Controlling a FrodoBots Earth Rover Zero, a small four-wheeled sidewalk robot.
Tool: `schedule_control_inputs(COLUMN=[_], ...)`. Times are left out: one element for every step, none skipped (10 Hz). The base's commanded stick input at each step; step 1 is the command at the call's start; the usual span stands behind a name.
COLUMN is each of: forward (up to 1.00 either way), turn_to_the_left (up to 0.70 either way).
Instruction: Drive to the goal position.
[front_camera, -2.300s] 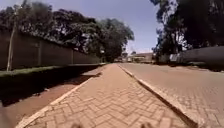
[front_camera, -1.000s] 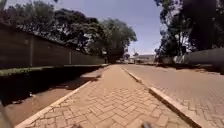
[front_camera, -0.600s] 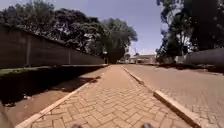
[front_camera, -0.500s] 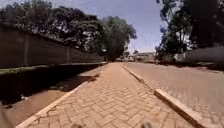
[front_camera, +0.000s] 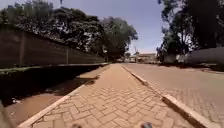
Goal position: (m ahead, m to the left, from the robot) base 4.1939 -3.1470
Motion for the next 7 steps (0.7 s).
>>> schedule_control_inputs(forward=[0.7, 0.7, 0.7, 0.7, 0.7, 0.7, 0.7], turn_to_the_left=[0.0, 0.0, 0.0, 0.0, 0.0, 0.0, 0.0])
